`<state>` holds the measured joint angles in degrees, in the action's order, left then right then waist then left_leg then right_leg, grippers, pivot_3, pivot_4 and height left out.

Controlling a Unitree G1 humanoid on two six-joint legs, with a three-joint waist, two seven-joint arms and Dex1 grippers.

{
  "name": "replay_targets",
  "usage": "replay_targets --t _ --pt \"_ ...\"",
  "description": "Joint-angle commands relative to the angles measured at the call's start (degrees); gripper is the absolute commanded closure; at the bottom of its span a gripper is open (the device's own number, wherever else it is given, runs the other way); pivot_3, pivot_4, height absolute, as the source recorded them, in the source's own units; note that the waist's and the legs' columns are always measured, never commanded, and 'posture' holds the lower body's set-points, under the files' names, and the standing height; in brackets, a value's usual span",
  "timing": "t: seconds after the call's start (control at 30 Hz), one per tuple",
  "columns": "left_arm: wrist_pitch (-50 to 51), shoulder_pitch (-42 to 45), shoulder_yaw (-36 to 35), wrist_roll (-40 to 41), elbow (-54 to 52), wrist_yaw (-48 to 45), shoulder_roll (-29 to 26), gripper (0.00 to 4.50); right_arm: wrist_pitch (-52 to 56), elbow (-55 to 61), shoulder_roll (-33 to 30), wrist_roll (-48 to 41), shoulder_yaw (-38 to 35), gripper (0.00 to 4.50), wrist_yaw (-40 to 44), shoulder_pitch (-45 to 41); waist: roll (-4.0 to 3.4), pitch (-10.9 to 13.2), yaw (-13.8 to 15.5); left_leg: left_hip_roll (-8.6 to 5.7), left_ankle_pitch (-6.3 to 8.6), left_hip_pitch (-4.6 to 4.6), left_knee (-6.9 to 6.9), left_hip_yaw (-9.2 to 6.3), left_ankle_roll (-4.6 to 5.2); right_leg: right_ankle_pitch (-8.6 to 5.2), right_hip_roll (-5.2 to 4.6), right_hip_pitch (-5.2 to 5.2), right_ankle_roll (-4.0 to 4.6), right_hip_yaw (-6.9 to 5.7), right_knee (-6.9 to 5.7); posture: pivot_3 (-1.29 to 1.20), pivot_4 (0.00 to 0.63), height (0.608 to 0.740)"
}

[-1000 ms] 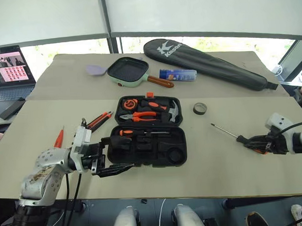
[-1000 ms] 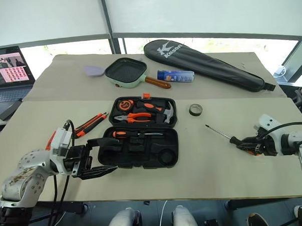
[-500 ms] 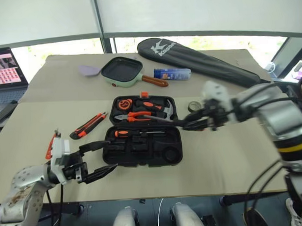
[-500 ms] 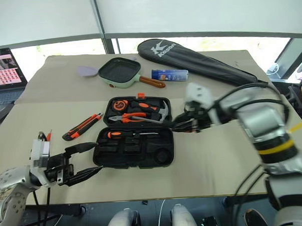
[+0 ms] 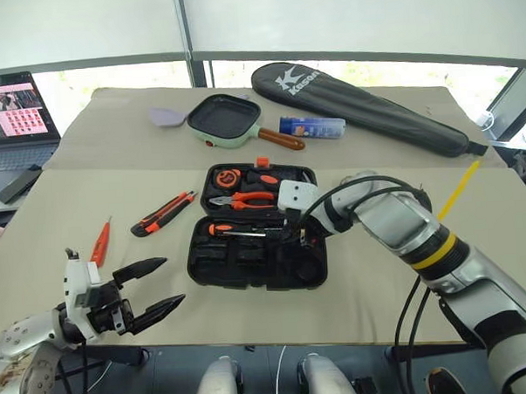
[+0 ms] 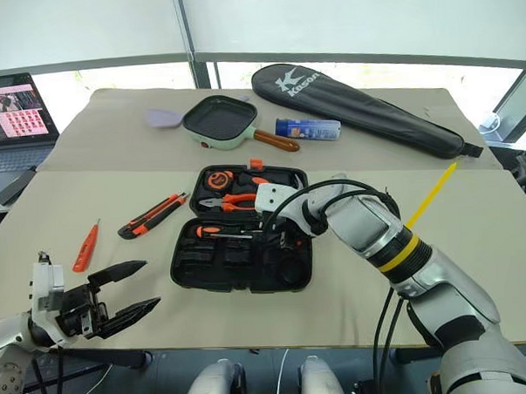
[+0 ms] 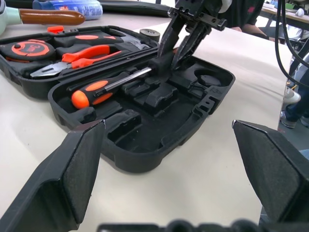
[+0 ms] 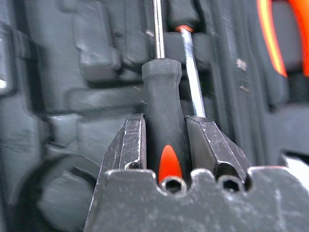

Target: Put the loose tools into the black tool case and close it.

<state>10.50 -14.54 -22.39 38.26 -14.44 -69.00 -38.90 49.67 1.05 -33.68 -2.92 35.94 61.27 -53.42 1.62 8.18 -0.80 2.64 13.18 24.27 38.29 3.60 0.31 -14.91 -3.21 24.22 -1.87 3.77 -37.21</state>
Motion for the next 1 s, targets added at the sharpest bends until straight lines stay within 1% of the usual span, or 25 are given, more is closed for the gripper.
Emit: replay_targets --t 0.03,0.17,0.43,0.47,0.57,0.6,0.67,0.73,0.8,0.87,0.9,1.0 --pt "-1.53 0.15 -0.67 -0.1 -0.44 0.02 0.07 0.0 -1.59 -0.72 -0.76 2.58 1.02 3.57 0.82 -1.28 0.0 0.0 -0.05 0.0 0.0 0.01 0.0 0.01 0.0 0.0 0.0 0.01 0.0 0.0 0.0 0.0 0.15 0.74" --pt "-2.22 -0.06 -0.99 -0.02 0.32 -0.33 0.25 0.0 -4.82 -0.33 -2.38 3.82 2.13 3.57 3.34 -0.79 0.0 0.0 0.06 -0.02 0.0 0.0 0.0 0.06 0.0 0.0 -0.01 -0.01 0.0 0.0 0.0 0.0 0.15 0.74" --pt "-3.61 0.31 -0.69 -0.29 1.76 -0.38 0.45 0.0 -8.39 -1.38 -1.24 5.32 1.47 3.57 4.88 -1.17 0.01 0.0 -0.07 0.01 0.0 0.0 0.01 0.09 0.0 0.0 0.01 0.01 0.0 0.0 -0.01 0.0 0.15 0.74" --pt "-3.75 0.29 -0.64 -0.36 1.86 -0.35 0.53 0.0 -8.84 -1.52 -0.83 5.16 1.23 2.56 5.21 -1.35 0.01 0.0 -0.06 0.01 0.0 0.0 0.01 0.1 0.0 0.0 0.01 0.01 0.0 0.0 -0.01 0.0 0.15 0.74" --pt "-3.99 0.13 -0.52 -0.53 1.88 -0.12 0.74 0.0 -9.82 -1.54 0.35 3.87 -0.43 1.81 6.1 -1.44 0.01 0.0 -0.07 0.01 0.0 0.0 0.01 0.1 0.0 0.0 0.01 0.01 0.01 0.0 -0.01 0.0 0.15 0.74" --pt "-4.01 0.06 -0.5 -0.59 1.83 0.01 0.8 0.0 -10.02 -1.13 0.56 2.49 -1.41 1.38 7.36 -1.34 0.01 0.0 -0.07 0.01 0.0 0.0 0.01 0.1 0.0 0.0 0.01 0.01 0.0 0.0 -0.01 0.0 0.15 0.74" --pt "-4.02 -0.05 -0.51 -0.7 1.84 0.15 0.89 0.0 -9.74 0.08 0.58 -0.68 -3.65 0.74 10.31 -1.32 0.01 0.0 -0.18 0.02 0.0 0.01 0.0 0.1 0.0 0.0 0.02 0.02 0.01 0.0 -0.01 0.0 0.15 0.74" --pt "-4.02 -0.11 -0.48 -0.83 1.97 0.29 0.97 0.0 -8.46 0.87 0.03 -3.24 -5.95 0.74 12.98 -1.85 0.01 0.0 -0.37 0.07 0.0 0.0 -0.01 0.08 0.0 0.0 0.06 0.01 0.01 0.0 0.0 0.0 0.15 0.74" --pt "-3.97 0.14 -0.31 -0.97 2.23 0.39 0.97 0.0 -9.5 -0.09 0.23 -4.86 -8.0 0.74 13.98 -2.27 0.01 0.0 -0.33 0.09 0.0 0.0 -0.01 0.04 0.0 0.01 0.08 0.02 0.03 0.0 -0.01 0.0 0.15 0.74" --pt "-3.9 0.51 -0.14 -1.12 2.52 0.42 0.93 0.0 -10.58 -2.03 1.32 -5.37 -9.85 1.3 12.61 -2.46 0.01 0.0 -0.24 0.09 0.0 -0.01 -0.01 0.03 0.0 0.02 0.08 0.0 0.03 0.0 -0.01 0.0 0.15 0.74" --pt "-3.95 0.9 0.04 -1.28 2.87 0.36 0.87 0.0 -12.23 -3.23 1.64 -5.06 -10.05 1.51 12.29 -2.14 0.01 0.0 -0.23 0.08 0.0 -0.02 0.0 0.04 0.0 0.02 0.08 -0.01 0.04 0.0 -0.01 0.0 0.15 0.74" --pt "-4.26 2.14 0.56 -1.84 4.02 0.27 0.79 0.0 -15.77 -5.39 3.51 -5.26 -10.74 2.59 10.73 0.62 0.02 -0.01 -0.19 0.08 0.0 -0.05 0.01 0.09 0.0 0.03 0.08 -0.04 0.05 0.0 -0.02 0.0 0.15 0.74"
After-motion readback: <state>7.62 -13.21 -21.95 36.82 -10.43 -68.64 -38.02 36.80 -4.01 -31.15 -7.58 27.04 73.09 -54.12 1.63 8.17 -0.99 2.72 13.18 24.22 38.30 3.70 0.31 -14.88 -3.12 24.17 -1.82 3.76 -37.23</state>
